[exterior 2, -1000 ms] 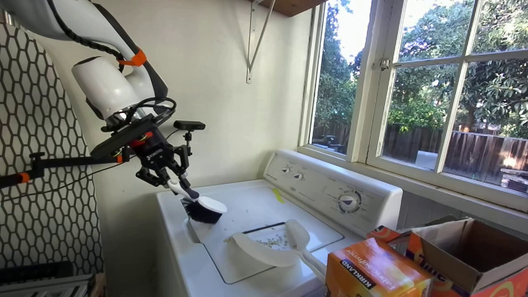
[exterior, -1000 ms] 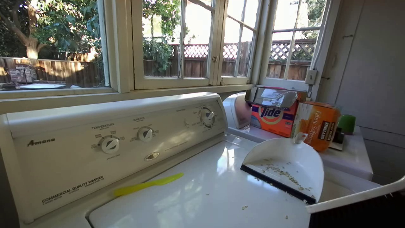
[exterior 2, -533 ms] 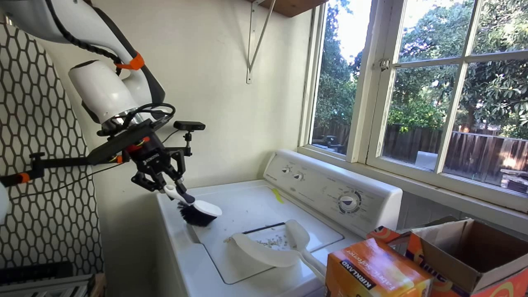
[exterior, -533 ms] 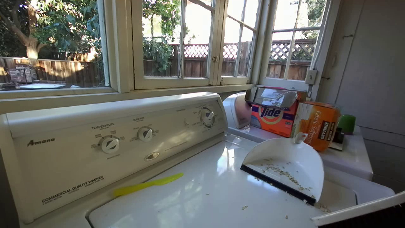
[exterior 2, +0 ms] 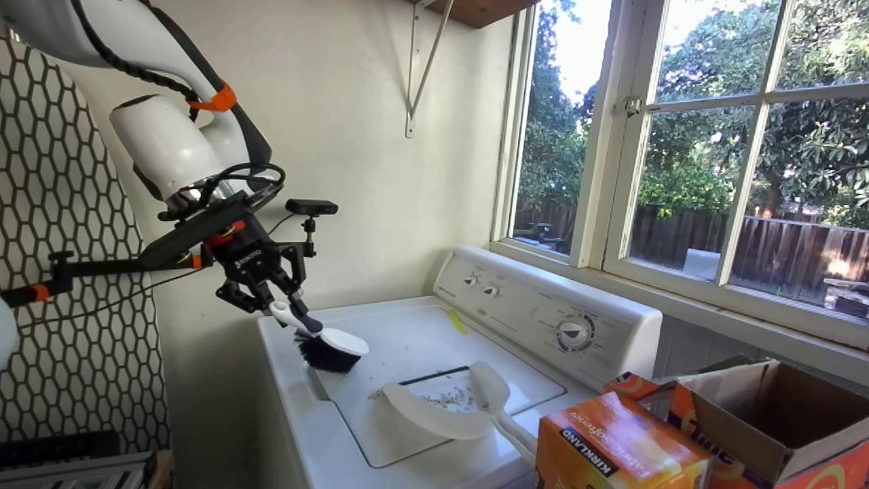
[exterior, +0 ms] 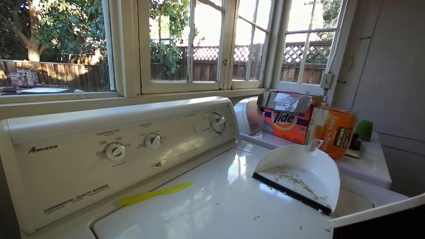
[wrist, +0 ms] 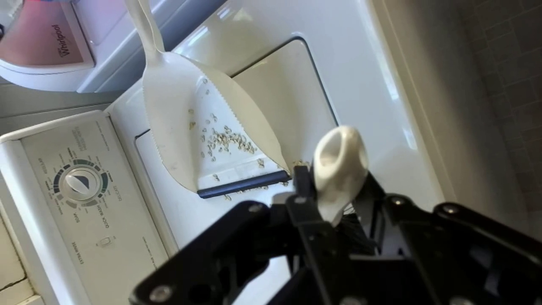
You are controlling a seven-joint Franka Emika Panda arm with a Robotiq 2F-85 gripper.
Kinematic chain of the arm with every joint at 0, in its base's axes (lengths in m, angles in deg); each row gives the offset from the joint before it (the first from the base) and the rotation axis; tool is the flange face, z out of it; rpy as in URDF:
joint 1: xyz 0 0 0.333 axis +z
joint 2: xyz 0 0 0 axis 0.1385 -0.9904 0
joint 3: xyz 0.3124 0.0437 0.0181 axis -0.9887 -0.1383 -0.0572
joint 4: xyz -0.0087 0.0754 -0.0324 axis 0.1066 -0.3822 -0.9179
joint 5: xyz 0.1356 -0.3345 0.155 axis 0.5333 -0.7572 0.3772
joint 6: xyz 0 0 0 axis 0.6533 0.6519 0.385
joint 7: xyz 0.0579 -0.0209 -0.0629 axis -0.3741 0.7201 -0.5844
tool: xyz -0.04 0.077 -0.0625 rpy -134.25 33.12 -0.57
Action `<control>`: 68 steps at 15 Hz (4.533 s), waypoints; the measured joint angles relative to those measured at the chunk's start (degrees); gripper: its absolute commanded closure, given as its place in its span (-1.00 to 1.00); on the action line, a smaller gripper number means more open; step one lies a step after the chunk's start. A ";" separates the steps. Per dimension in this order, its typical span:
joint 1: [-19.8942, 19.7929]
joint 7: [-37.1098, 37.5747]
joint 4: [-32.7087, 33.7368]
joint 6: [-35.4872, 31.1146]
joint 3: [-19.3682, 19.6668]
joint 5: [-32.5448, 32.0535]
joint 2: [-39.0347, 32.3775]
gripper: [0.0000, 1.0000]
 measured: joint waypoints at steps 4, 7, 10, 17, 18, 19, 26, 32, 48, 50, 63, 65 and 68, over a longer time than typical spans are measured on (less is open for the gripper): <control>-1.09 0.14 0.00 -1.62 -0.58 -0.04 1.22 0.85; -1.60 0.60 -0.01 -2.06 -1.28 -0.48 2.23 0.85; -1.76 0.70 -0.04 -2.17 -2.11 -0.46 3.67 0.85; -1.14 0.09 -0.43 -2.07 -2.28 0.65 4.84 0.85; -0.97 0.09 -0.47 -2.03 -2.26 0.73 4.89 0.85; -0.81 0.09 -0.50 -2.01 -2.26 0.80 4.97 0.85; 0.74 -0.09 -1.01 -0.23 -1.76 2.08 5.65 0.85; 2.32 -0.35 -2.34 0.77 -0.61 4.98 5.67 0.85; -1.58 -0.22 -2.04 3.37 2.22 -0.77 3.78 0.85; -2.12 -0.23 -1.69 4.10 2.21 -1.41 3.14 0.85; 1.05 -0.38 -1.52 4.06 1.85 2.27 3.56 0.85; 2.52 -0.37 -1.58 3.85 2.79 3.62 3.56 0.85; 3.75 -0.36 -1.59 2.50 4.28 5.14 3.53 0.85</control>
